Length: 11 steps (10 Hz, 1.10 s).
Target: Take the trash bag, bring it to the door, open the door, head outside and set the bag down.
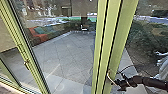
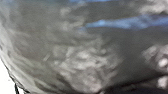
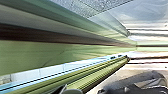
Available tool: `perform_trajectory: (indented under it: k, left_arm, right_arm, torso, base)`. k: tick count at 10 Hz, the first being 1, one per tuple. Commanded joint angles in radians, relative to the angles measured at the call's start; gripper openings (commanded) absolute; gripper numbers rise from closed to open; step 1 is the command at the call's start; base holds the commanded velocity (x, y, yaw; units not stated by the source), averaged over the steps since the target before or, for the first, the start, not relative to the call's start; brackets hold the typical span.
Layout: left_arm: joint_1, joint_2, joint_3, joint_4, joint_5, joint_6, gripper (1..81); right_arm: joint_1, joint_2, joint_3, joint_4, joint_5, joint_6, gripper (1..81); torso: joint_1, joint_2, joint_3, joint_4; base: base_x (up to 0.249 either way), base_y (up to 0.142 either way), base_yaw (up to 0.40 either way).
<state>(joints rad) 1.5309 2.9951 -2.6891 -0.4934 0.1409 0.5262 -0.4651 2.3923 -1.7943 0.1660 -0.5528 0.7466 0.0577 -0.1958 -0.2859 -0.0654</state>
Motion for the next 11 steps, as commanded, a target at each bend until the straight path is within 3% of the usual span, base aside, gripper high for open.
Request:
perform_trajectory:
  k: [1, 3, 5, 11]
  left_arm:
    - [-0.016, -0.001, 0.003, 0.003, 0.094, 0.008, 1.0]
    - [-0.016, 0.002, 0.003, 0.003, 0.094, 0.009, 1.0]
    - [-0.016, 0.001, 0.003, 0.003, 0.094, 0.009, 1.0]
    - [-0.016, 0.004, 0.003, 0.003, 0.094, 0.009, 1.0]
  right_arm:
    - [0.251, -0.126, 0.044, -0.017, -0.016, 0.004, 81.1]
    - [0.332, -0.206, 0.078, -0.042, -0.03, 0.002, 81.1]
    - [0.415, -0.259, 0.075, -0.071, -0.117, -0.001, 81.1]
    - [0.496, -0.257, 0.06, -0.115, -0.174, -0.006, 81.1]
  torso:
    - [0.0, 0.0, 0.0, 0.0]
    - [0.0, 0.0, 0.0, 0.0]
    - [0.0, 0.0, 0.0, 0.0]
    - [-0.001, 0.0, -0.002, 0.0]
  base:
    - [0.0, 0.0, 0.0]
    - [0.0, 0.0, 0.0]
    - [0.0, 0.0, 0.0]
    - [0.0, 0.0, 0.0]
